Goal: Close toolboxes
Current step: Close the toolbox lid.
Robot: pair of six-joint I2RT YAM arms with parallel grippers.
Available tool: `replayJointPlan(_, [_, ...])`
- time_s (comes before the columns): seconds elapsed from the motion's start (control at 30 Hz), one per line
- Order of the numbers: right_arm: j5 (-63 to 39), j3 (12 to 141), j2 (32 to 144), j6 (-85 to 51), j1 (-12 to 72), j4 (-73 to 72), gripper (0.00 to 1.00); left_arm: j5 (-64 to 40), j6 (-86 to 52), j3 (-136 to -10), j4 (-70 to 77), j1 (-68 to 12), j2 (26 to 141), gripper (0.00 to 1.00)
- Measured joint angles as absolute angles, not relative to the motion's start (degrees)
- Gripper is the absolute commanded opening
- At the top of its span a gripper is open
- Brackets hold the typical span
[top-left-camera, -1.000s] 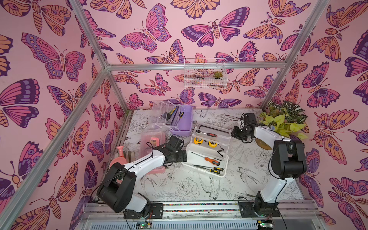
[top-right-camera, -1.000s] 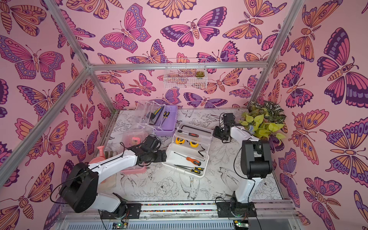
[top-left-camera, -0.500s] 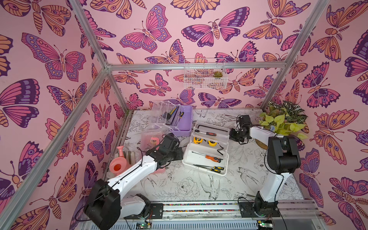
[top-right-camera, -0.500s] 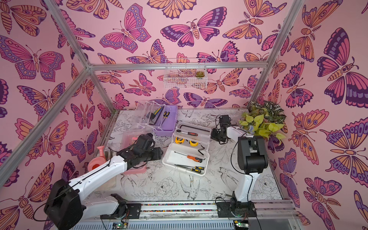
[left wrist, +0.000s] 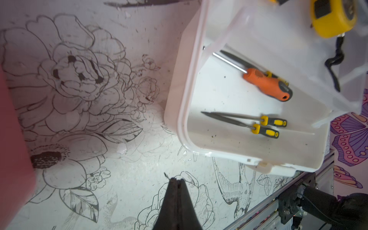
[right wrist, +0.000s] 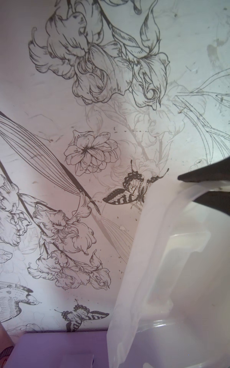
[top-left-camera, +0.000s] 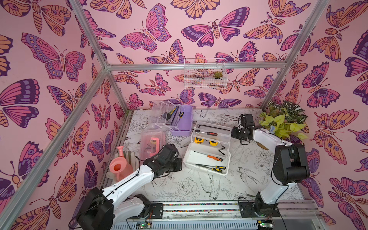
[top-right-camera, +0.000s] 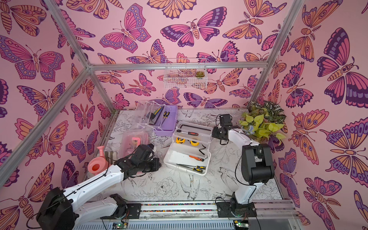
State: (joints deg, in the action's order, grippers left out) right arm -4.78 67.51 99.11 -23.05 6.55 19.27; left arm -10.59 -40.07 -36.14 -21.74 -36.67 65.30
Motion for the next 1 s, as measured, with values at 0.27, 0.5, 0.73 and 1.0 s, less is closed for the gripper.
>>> replayJointPlan(0.27, [-4.93, 64.84, 97.62, -22.41, 6.52, 15.29, 0.00, -12.86, -42.30, -34.13, -12.78, -37.80, 70.78, 0.08])
replayJointPlan(0.5, [-1.30, 54.92, 87.79, -21.56, 6.50, 9.17, 0.00, -12.91, -43.16, -34.28, -2.83, -37.91, 80.73, 0.07])
replayJointPlan(0.73, [1.93, 48.71, 80.23, -17.61, 6.48, 2.61, 0.00, -13.08, -42.89, -36.67, 0.93, -37.89, 86.74, 0.07])
replayJointPlan(1.0, [11.86, 42.04, 71.44, -8.73, 13.43, -8.67, 0.00, -13.98, -42.26, -43.66, 5.23, -37.95, 93.86, 0.07])
